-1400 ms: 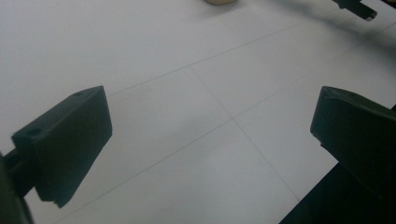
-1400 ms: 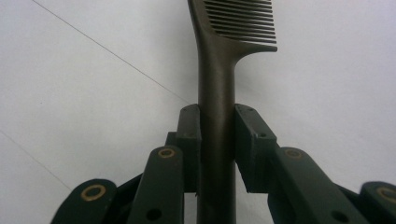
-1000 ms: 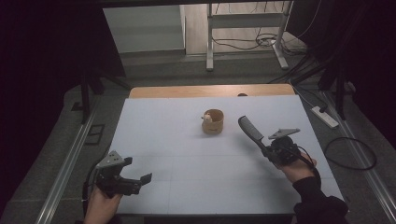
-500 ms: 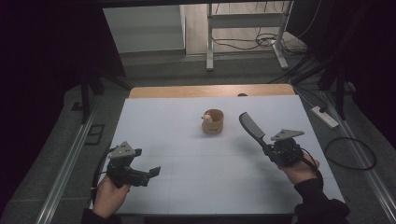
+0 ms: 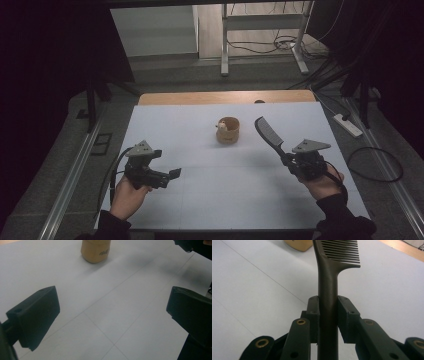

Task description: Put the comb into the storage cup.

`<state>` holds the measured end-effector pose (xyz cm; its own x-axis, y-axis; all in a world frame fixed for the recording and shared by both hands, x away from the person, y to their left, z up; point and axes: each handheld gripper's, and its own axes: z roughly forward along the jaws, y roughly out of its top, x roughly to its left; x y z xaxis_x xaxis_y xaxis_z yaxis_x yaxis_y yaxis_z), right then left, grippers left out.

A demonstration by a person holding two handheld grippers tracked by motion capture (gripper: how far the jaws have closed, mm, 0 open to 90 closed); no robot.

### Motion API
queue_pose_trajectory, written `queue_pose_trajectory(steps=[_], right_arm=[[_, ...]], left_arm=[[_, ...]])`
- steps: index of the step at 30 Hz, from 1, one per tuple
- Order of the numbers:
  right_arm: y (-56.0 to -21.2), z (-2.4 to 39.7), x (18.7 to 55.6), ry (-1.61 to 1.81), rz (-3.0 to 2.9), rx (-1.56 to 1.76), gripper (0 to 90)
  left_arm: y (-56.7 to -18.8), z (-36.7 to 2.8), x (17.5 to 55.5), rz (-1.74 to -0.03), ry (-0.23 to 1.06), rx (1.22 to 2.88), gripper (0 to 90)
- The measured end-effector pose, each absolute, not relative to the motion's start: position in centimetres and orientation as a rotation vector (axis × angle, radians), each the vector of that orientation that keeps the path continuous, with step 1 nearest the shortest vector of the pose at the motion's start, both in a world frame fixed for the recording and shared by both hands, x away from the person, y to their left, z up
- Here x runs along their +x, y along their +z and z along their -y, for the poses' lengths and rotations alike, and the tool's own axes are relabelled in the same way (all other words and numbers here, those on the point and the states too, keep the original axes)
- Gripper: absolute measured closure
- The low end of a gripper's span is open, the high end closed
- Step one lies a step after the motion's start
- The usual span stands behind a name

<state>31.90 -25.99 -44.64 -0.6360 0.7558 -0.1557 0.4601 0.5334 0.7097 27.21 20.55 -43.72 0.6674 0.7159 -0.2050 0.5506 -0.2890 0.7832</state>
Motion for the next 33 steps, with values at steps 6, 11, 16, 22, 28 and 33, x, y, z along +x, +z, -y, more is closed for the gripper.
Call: queue_pose_trajectory(steps=[6, 11, 16, 22, 28, 33], right_arm=[[-44.4, 25.8, 31.5, 0.914, -2.319, 0.956, 72.4], [-44.3, 25.6, 31.3, 0.923, -2.314, 0.929, 72.4], [-44.1, 25.3, 31.1, 0.931, -2.310, 0.899, 72.4], [-44.1, 24.9, 30.7, 0.940, -2.304, 0.864, 72.4], [-44.0, 24.4, 30.3, 0.945, -2.300, 0.824, 72.4], [-44.0, 24.0, 30.1, 0.950, -2.298, 0.799, 72.4]], left_arm=[[-43.4, -19.9, 28.1, -0.979, 0.198, 1.966, 0.0], [-42.9, -19.2, 28.7, -0.969, 0.194, 1.972, 0.0], [-42.4, -18.4, 29.4, -0.956, 0.184, 1.961, 0.0], [-42.0, -17.4, 29.9, -0.939, 0.171, 1.947, 0.0], [-41.6, -16.7, 30.6, -0.931, 0.148, 1.944, 0.0], [-41.4, -16.2, 31.0, -0.920, 0.158, 1.946, 0.0]])
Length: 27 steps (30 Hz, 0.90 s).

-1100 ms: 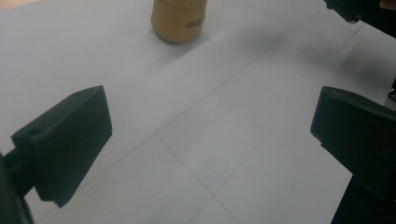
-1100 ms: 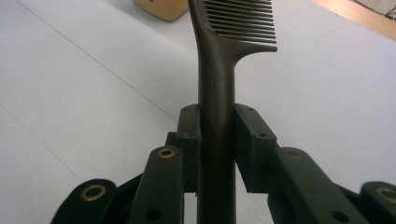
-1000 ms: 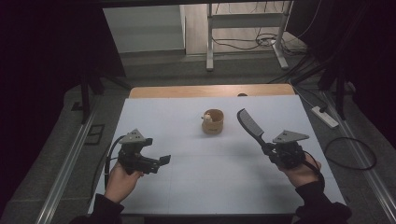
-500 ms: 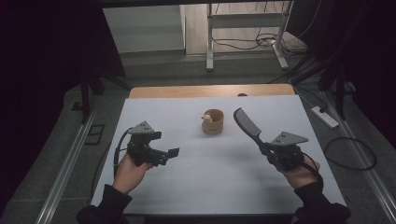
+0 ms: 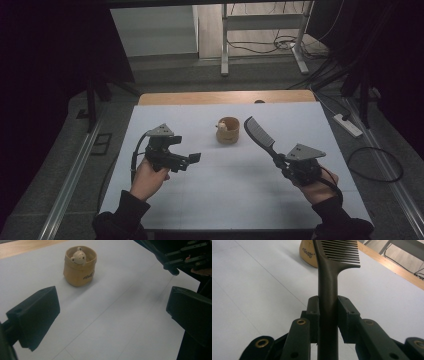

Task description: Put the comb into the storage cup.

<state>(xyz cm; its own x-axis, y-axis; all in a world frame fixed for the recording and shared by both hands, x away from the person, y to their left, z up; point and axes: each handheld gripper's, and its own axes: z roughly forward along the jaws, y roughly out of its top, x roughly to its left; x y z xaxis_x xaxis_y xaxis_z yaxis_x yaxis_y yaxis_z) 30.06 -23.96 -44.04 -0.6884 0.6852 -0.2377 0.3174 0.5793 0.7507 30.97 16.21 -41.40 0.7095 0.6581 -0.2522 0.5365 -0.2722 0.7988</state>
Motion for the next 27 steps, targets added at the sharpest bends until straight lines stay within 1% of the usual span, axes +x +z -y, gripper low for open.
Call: queue_pose_trajectory(steps=[11, 19, 27], right_arm=[[-44.2, 22.8, 29.5, 0.954, -2.300, 0.747, 72.4], [-44.4, 22.0, 29.1, 0.956, -2.301, 0.712, 72.4], [-44.6, 21.2, 28.5, 0.960, -2.302, 0.667, 72.4]], left_arm=[[-41.3, -15.1, 31.8, -0.895, 0.145, 1.950, 0.0], [-41.2, -14.4, 31.8, -0.878, 0.118, 1.935, 0.0], [-42.0, -13.6, 31.8, -0.881, 0.072, 1.942, 0.0]])
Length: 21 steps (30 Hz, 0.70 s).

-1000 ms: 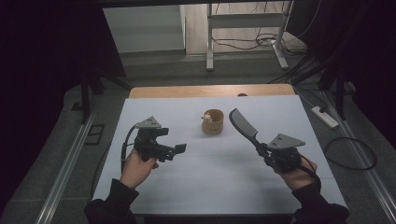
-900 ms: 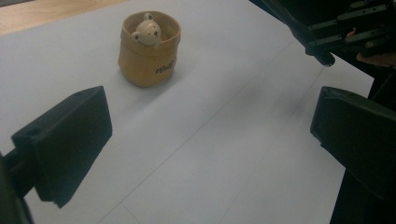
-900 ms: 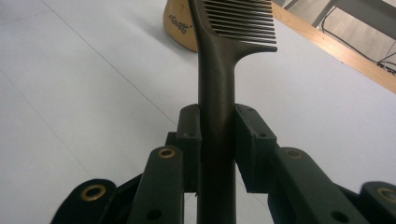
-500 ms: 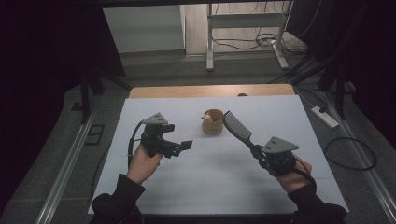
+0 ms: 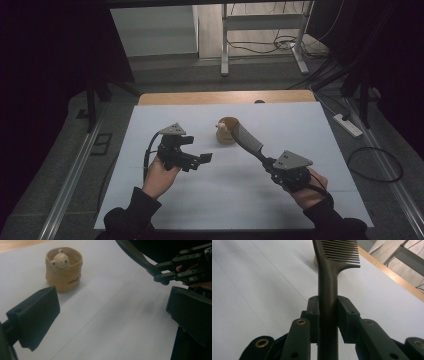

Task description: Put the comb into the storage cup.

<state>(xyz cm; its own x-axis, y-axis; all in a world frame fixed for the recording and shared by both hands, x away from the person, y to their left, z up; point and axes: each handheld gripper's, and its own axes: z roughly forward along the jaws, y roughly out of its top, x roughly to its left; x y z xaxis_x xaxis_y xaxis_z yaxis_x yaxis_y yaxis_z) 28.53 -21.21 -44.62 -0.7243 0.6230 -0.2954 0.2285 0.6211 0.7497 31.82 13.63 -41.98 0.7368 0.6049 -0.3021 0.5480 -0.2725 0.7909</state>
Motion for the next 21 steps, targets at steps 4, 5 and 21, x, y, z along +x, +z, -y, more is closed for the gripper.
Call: queue_pose_trajectory(steps=[4, 5, 21], right_arm=[[-44.7, 20.8, 28.3, 0.965, -2.305, 0.645, 72.4], [-44.7, 20.7, 28.2, 0.966, -2.305, 0.641, 72.4], [-44.8, 19.0, 26.9, 0.993, -2.305, 0.544, 72.4]], left_arm=[[-42.1, -13.4, 31.8, -0.880, 0.061, 1.937, 0.0], [-42.2, -13.3, 31.7, -0.877, 0.058, 1.936, 0.0], [-42.3, -13.0, 31.8, -0.878, -0.052, 1.899, 0.0]])
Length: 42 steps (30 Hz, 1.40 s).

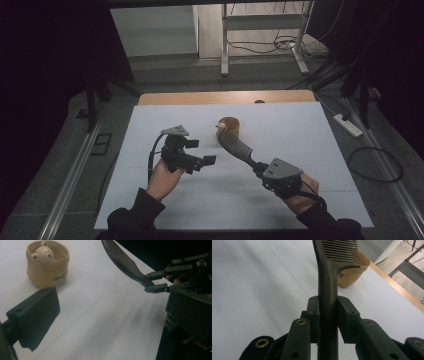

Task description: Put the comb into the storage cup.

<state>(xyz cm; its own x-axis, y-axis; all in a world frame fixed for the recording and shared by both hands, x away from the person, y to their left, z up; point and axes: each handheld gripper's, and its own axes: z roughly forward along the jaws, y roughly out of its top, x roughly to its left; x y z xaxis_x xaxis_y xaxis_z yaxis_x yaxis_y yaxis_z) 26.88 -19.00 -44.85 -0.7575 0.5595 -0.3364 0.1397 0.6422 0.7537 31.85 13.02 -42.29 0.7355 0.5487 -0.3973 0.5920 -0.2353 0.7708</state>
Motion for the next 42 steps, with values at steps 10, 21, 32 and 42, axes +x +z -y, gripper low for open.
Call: queue_pose_trajectory(steps=[10, 21, 32, 42], right_arm=[[-44.8, 18.1, 26.1, 1.018, -2.300, 0.491, 72.4], [-44.7, 17.2, 25.3, 1.041, -2.302, 0.444, 72.4], [-44.8, 16.8, 25.1, 1.039, -2.302, 0.423, 72.4], [-45.0, 16.8, 25.1, 1.028, -2.300, 0.414, 72.4]], left_arm=[[-42.3, -12.9, 32.0, -0.861, -0.112, 1.878, 0.0], [-42.4, -12.4, 32.2, -0.852, -0.179, 1.873, 0.0], [-42.6, -11.7, 32.4, -0.861, -0.239, 1.889, 1.1], [-42.8, -12.2, 32.6, -0.880, -0.373, 1.834, 51.6]])
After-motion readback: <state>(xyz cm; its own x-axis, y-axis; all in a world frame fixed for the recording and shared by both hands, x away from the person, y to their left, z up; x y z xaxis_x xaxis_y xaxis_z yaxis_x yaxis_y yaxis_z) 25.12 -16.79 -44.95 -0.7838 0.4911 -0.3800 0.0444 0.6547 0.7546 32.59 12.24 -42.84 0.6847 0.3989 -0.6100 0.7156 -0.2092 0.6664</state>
